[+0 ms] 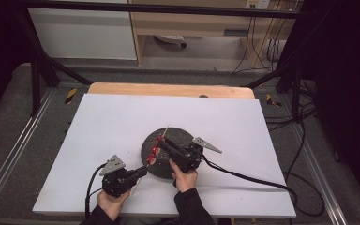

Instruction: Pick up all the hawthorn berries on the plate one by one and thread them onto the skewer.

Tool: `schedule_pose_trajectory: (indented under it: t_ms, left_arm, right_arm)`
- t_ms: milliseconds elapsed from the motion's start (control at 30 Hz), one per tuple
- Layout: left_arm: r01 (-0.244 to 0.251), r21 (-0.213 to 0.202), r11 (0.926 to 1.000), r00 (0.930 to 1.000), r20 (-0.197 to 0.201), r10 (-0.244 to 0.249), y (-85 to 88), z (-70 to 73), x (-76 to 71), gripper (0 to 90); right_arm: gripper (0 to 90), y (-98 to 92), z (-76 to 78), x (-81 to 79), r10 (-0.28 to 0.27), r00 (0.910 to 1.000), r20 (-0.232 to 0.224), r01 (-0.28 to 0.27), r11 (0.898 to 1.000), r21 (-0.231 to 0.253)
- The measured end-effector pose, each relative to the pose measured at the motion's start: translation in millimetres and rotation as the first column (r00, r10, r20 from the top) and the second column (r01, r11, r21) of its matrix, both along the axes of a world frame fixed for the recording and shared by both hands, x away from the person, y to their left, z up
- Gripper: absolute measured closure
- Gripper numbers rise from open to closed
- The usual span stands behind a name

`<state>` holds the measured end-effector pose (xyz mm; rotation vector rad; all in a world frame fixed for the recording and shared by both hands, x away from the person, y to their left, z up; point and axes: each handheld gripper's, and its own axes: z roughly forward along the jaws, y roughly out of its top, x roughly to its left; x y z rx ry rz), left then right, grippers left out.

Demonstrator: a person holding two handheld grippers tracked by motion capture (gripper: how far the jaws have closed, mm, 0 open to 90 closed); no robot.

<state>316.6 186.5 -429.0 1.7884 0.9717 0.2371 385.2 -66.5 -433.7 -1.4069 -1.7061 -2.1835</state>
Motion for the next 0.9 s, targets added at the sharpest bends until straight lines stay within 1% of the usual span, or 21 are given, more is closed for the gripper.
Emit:
schedule_pose_trajectory:
  t_ms: [67, 167, 233, 267, 300, 333, 400, 433, 467, 533, 600, 667, 767, 800, 833, 900]
  left_arm:
    - [0.0, -0.003, 1.0, 1.0, 0.004, 0.0, 1.6, 0.8, -0.3, 88.4]
    - [0.002, -0.003, 1.0, 1.0, 0.008, -0.002, 3.3, 1.1, -0.8, 88.3]
    - [0.004, -0.001, 1.0, 1.0, 0.008, -0.004, 4.2, 1.3, -0.8, 88.3]
    - [0.004, -0.001, 1.0, 1.0, 0.008, -0.004, 4.5, 1.3, -0.7, 88.4]
    - [0.004, -0.002, 1.0, 1.0, 0.008, -0.004, 4.8, 1.3, -0.5, 88.3]
    - [0.004, -0.002, 1.0, 1.0, 0.008, -0.004, 5.1, 1.3, -0.3, 88.4]
    - [0.001, -0.004, 1.0, 1.0, 0.01, -0.001, 5.5, 1.2, -0.2, 88.4]
    - [0.001, -0.004, 1.0, 1.0, 0.009, -0.001, 5.7, 1.3, -0.2, 88.4]
    - [0.001, -0.004, 1.0, 0.9999, 0.01, -0.001, 5.9, 1.4, -0.2, 88.3]
    - [0.002, -0.003, 1.0, 0.9999, 0.011, -0.002, 6.3, 1.5, -0.3, 88.3]
    - [0.002, -0.002, 1.0, 0.9999, 0.012, -0.002, 6.9, 1.8, -0.5, 88.3]
    - [0.001, -0.001, 1.0, 0.9999, 0.014, -0.001, 7.7, 2.2, -0.6, 88.3]
    - [0.003, 0.003, 1.0, 0.9998, 0.017, -0.003, 9.4, 2.5, 0.0, 88.4]
    - [0.004, 0.005, 1.0, 0.9999, 0.016, -0.004, 9.9, 2.6, 0.1, 88.3]
    - [0.004, 0.008, 1.0, 0.9999, 0.015, -0.005, 10.2, 2.6, 0.1, 88.3]
    - [0.008, 0.011, 0.9999, 0.9999, 0.014, -0.008, 10.5, 2.6, 0.3, 88.3]
  right_arm:
    - [53.2, -2.2, 3.9, -0.4, -0.005, 1.0, 0.002, 0.005, 1.0, -0.025]
    - [46.4, -6.7, 10.8, 1.0, -0.007, 0.9999, 0.014, 0.008, 0.997, -0.078]
    - [45.4, -10.7, 14.9, 3.1, 0.008, 0.9999, 0.014, -0.006, 0.992, -0.123]
    - [43.9, -12.5, 17.2, 3.4, 0.019, 0.9998, 0.01, -0.017, 0.99, -0.14]
    - [42.2, -13.9, 19.3, 3.7, 0.02, 0.9997, 0.016, -0.017, 0.988, -0.154]
    - [40.1, -15.6, 21.1, 4.0, 0.027, 0.9993, 0.026, -0.022, 0.986, -0.166]
    - [33.1, -18.2, 24.9, 4.4, 0.04, 0.999, 0.02, -0.036, 0.983, -0.181]
    - [31.6, -19.5, 26.4, 4.8, 0.051, 0.9986, 0.012, -0.048, 0.981, -0.188]
    - [30.6, -21.1, 27.4, 5.2, 0.064, 0.9979, 0.015, -0.059, 0.978, -0.202]
    - [26.3, -23.9, 29.1, 5.2, 0.069, 0.9976, 0.011, -0.064, 0.969, -0.24]
    - [21.2, -26.8, 29.7, 6.5, 0.083, 0.9965, 0.005, -0.078, 0.956, -0.284]
    - [16.9, -30.2, 30.1, 7.9, 0.096, 0.9952, -0.017, -0.096, 0.94, -0.326]
    - [11.3, -36.7, 30.0, 9.8, 0.109, 0.9938, -0.023, -0.109, 0.915, -0.388]
    - [9.6, -38.5, 30.3, 10.3, 0.111, 0.9933, -0.032, -0.114, 0.904, -0.411]
    - [8.1, -40.5, 30.6, 10.8, 0.115, 0.9927, -0.033, -0.118, 0.89, -0.44]
    - [5.8, -44.3, 30.2, 11.0, 0.123, 0.9922, -0.02, -0.118, 0.865, -0.488]
